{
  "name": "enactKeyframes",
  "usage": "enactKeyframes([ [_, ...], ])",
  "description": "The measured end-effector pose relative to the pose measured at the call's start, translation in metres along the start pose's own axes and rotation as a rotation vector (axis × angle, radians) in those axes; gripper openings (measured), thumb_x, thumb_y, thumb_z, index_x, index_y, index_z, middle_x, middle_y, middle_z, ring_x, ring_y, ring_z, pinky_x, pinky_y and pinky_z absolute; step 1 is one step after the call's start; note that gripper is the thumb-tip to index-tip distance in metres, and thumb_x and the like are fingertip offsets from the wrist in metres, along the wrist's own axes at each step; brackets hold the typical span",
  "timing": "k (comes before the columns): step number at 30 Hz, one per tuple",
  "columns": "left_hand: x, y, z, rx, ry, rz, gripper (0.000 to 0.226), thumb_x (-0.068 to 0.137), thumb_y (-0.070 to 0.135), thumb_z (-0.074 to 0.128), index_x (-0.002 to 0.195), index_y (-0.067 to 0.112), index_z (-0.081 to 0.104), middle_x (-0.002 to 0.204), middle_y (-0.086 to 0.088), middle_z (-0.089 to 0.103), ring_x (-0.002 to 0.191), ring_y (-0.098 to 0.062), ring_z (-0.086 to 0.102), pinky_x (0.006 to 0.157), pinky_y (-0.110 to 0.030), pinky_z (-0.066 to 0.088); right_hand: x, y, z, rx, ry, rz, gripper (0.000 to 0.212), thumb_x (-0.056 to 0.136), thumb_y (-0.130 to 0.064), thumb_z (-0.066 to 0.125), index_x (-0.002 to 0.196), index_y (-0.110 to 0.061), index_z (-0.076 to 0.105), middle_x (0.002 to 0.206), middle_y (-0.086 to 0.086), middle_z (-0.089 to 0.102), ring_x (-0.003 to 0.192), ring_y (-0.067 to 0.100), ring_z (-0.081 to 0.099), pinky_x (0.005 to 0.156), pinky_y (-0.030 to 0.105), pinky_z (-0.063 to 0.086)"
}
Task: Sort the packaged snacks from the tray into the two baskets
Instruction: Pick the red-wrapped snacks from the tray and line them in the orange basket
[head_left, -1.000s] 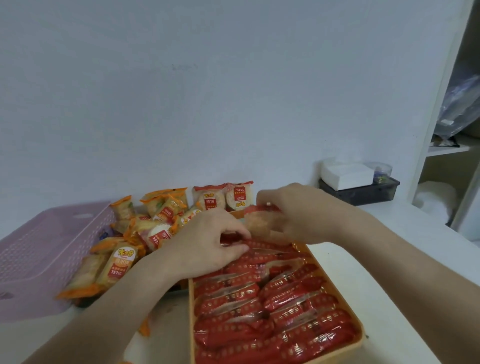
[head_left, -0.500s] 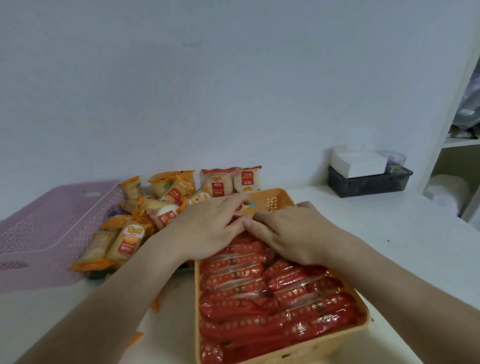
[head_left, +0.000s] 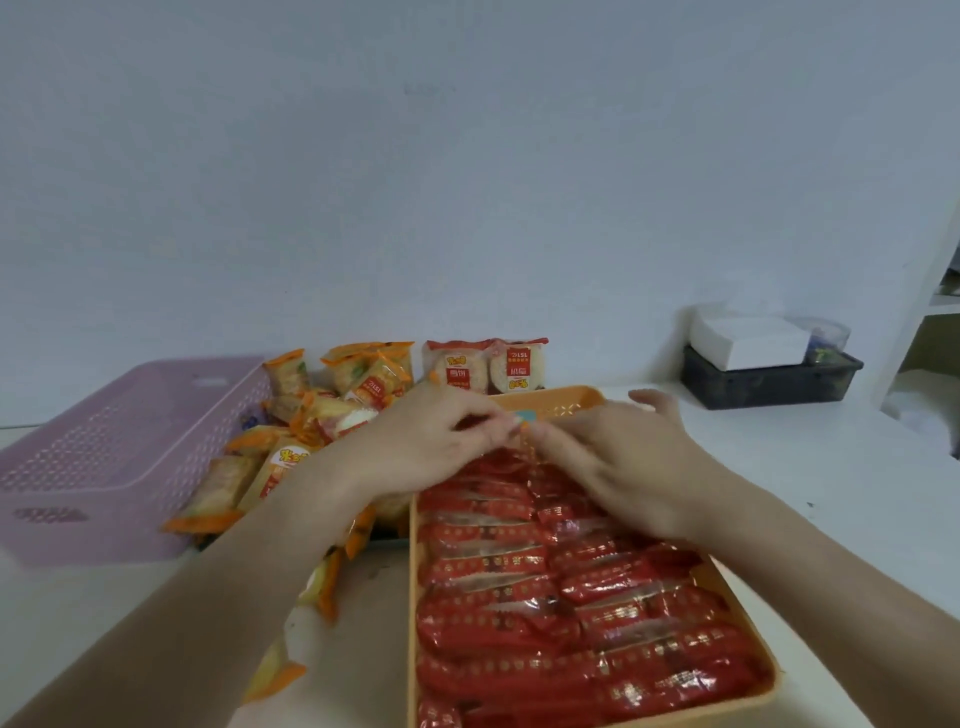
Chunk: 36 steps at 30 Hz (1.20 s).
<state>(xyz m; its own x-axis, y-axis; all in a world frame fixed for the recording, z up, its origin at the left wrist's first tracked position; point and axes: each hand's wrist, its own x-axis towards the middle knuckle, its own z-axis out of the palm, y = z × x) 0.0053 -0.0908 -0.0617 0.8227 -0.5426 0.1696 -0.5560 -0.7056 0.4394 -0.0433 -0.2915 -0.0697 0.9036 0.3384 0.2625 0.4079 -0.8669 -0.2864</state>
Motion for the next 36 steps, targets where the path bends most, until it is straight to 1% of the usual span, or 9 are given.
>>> enactKeyframes([
  [2,0.002,-0.009,-0.015,-0.221,0.247,-0.033,0.018,0.094,0.038,0.054,0.097,0.035,0.072,0.096,0.018,0.072,0.096,-0.002,0.065,0.085,-0.028,0.050,0.010,0.007,-0.011,0.318,0.180,0.095,0.040,0.095,-0.051,0.037,0.078,-0.033,0.068,0.072,-0.010,0.069,0.075,0.004,0.062,0.089,0.041,0.046],
  [5,0.019,-0.036,-0.035,-0.269,0.537,-0.131,0.026,0.088,0.012,0.064,0.080,0.036,0.069,0.085,0.016,0.072,0.090,-0.005,0.067,0.088,-0.031,0.053,0.041,0.031,-0.024,0.670,0.307,0.294,0.016,0.093,-0.023,0.055,0.091,-0.027,0.070,0.092,-0.005,0.071,0.091,0.009,0.064,0.075,0.025,0.047],
  [10,0.070,-0.081,-0.027,0.154,0.350,-0.240,0.030,0.090,0.023,0.061,0.120,0.028,0.059,0.124,0.008,0.060,0.117,-0.012,0.051,0.096,-0.028,0.039,0.113,0.073,-0.005,0.757,0.004,0.462,0.044,0.094,-0.023,0.057,0.135,-0.030,0.044,0.133,0.005,0.054,0.120,0.020,0.050,0.094,0.038,0.047],
  [14,0.105,-0.098,-0.004,0.394,0.196,-0.168,0.052,0.087,0.021,0.061,0.135,0.020,0.042,0.139,-0.002,0.046,0.127,-0.024,0.035,0.103,-0.035,0.036,0.158,0.082,0.030,0.546,-0.077,0.430,0.064,0.092,-0.019,0.059,0.147,-0.028,0.027,0.146,0.012,0.042,0.125,0.028,0.048,0.092,0.036,0.047],
  [17,0.125,-0.110,0.008,0.524,0.158,-0.144,0.059,0.085,0.024,0.064,0.138,0.019,0.038,0.139,-0.003,0.045,0.127,-0.024,0.038,0.102,-0.037,0.040,0.180,0.088,0.051,0.096,-0.063,0.300,0.063,0.090,-0.018,0.060,0.146,-0.027,0.031,0.140,0.009,0.048,0.124,0.028,0.049,0.097,0.037,0.047],
  [22,0.134,-0.120,0.014,0.622,0.247,-0.151,0.031,0.089,0.032,0.061,0.120,0.023,0.061,0.112,-0.002,0.058,0.109,-0.024,0.050,0.088,-0.036,0.040,0.187,0.093,0.066,-0.159,0.038,0.153,0.040,0.091,-0.031,0.060,0.130,-0.029,0.051,0.122,0.002,0.058,0.109,0.021,0.056,0.087,0.035,0.051],
  [30,0.096,-0.079,-0.023,-0.300,0.494,-0.192,0.014,0.100,0.023,0.047,0.114,0.022,0.053,0.097,0.009,0.063,0.091,-0.013,0.062,0.076,-0.034,0.054,0.140,0.078,-0.001,0.868,0.332,0.295,0.029,0.083,0.004,0.059,0.103,-0.017,0.057,0.091,0.008,0.065,0.080,0.023,0.067,0.065,0.036,0.058],
  [33,0.072,-0.046,-0.030,-0.835,0.430,-0.210,0.016,0.101,0.016,0.046,0.099,0.024,0.059,0.087,0.007,0.069,0.077,-0.007,0.070,0.060,-0.026,0.058,0.104,0.045,-0.026,0.647,0.294,0.067,0.034,0.078,-0.005,0.059,0.100,-0.031,0.061,0.084,-0.003,0.065,0.073,0.012,0.064,0.056,0.025,0.055],
  [36,0.054,-0.030,-0.027,-0.684,0.452,-0.128,0.018,0.100,0.017,0.049,0.096,0.032,0.058,0.088,0.007,0.067,0.074,-0.004,0.069,0.055,-0.019,0.053,0.074,0.026,-0.037,0.393,0.195,0.001,0.029,0.078,-0.014,0.057,0.097,-0.036,0.060,0.089,-0.007,0.067,0.084,0.011,0.064,0.071,0.028,0.054],
])
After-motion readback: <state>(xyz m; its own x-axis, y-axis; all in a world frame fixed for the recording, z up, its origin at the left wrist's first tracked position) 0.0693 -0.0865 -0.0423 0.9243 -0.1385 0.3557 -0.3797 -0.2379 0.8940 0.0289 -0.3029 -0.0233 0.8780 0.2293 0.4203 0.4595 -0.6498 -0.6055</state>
